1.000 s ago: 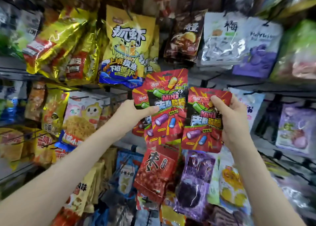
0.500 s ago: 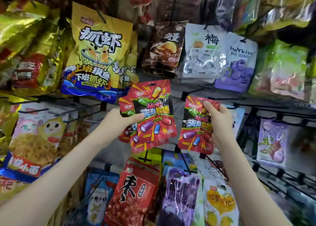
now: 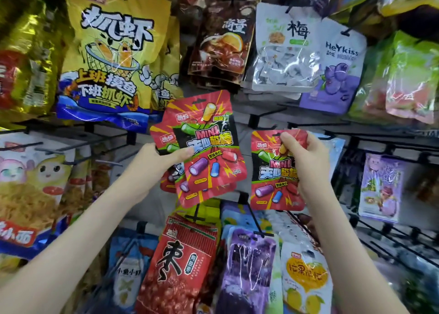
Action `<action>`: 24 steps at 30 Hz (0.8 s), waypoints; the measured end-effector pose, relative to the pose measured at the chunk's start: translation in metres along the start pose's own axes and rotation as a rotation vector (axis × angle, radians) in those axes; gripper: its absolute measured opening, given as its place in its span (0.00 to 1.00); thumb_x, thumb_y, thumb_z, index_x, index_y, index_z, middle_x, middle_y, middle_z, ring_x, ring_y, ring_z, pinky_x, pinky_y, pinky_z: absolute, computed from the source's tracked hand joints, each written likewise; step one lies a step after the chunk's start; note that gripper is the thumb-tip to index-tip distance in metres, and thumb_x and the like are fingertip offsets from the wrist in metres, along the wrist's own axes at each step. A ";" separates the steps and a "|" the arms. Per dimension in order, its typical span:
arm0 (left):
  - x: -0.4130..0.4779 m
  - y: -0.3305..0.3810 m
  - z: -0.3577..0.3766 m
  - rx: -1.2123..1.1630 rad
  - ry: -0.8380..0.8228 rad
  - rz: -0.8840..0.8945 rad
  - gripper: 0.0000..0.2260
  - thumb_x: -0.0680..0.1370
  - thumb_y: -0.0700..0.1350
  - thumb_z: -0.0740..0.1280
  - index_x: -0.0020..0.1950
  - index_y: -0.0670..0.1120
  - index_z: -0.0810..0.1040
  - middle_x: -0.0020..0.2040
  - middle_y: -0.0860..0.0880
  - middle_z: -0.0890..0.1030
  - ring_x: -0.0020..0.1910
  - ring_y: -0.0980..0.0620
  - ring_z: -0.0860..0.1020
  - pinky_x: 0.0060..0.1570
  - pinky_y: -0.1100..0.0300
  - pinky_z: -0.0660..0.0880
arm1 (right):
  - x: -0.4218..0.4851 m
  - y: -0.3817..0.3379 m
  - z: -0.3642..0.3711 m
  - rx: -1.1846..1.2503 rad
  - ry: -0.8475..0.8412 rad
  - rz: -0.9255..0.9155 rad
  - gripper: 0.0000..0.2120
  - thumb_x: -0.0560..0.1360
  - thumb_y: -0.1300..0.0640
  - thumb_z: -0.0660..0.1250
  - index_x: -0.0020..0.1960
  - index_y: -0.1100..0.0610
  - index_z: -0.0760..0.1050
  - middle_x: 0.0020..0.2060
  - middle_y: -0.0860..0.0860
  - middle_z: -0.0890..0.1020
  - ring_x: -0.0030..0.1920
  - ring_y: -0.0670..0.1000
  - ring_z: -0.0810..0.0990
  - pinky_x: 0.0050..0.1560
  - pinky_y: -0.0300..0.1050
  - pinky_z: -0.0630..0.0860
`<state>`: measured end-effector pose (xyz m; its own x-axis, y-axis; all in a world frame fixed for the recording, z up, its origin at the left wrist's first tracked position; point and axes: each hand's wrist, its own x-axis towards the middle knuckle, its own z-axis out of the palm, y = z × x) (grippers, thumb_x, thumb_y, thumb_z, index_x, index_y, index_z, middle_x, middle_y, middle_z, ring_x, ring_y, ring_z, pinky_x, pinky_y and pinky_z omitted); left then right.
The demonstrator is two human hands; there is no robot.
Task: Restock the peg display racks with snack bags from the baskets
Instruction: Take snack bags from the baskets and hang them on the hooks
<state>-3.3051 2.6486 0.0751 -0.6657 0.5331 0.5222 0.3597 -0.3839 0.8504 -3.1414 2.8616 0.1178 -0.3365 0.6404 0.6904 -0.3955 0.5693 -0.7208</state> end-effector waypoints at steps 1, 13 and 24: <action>0.000 0.001 0.006 -0.003 -0.034 0.005 0.13 0.68 0.49 0.73 0.52 0.50 0.81 0.46 0.54 0.85 0.45 0.55 0.84 0.43 0.60 0.79 | -0.001 -0.001 -0.003 -0.015 0.016 -0.007 0.06 0.71 0.51 0.72 0.36 0.49 0.78 0.34 0.49 0.82 0.42 0.56 0.82 0.51 0.60 0.79; 0.015 0.008 0.088 0.150 -0.213 0.024 0.12 0.63 0.57 0.73 0.44 0.56 0.82 0.42 0.60 0.85 0.45 0.58 0.83 0.50 0.57 0.76 | 0.000 0.003 -0.096 0.016 0.326 -0.075 0.12 0.73 0.55 0.71 0.31 0.49 0.76 0.28 0.45 0.78 0.36 0.51 0.77 0.43 0.53 0.76; 0.024 0.002 0.146 0.335 -0.352 0.012 0.10 0.70 0.55 0.74 0.34 0.52 0.80 0.26 0.61 0.79 0.26 0.67 0.74 0.32 0.65 0.68 | 0.029 0.020 -0.162 0.049 0.454 0.019 0.13 0.72 0.56 0.71 0.29 0.51 0.76 0.33 0.52 0.77 0.39 0.54 0.76 0.45 0.50 0.73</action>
<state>-3.2246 2.7711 0.0983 -0.4191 0.7752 0.4727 0.5955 -0.1583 0.7876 -3.0203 2.9756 0.1138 0.0605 0.8179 0.5721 -0.4365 0.5371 -0.7218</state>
